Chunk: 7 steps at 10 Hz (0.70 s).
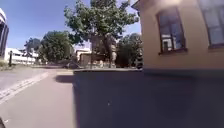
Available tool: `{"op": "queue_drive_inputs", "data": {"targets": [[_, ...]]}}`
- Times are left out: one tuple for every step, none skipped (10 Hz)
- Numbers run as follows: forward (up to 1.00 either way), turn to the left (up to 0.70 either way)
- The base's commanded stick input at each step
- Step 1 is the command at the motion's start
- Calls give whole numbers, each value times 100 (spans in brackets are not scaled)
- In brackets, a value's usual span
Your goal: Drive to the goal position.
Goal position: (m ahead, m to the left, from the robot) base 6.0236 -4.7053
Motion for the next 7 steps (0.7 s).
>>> {"op": "queue_drive_inputs", "data": {"targets": [[70,-3],[70,-8],[70,-14],[70,-14],[70,-14],[70,-14],[70,-14]]}}
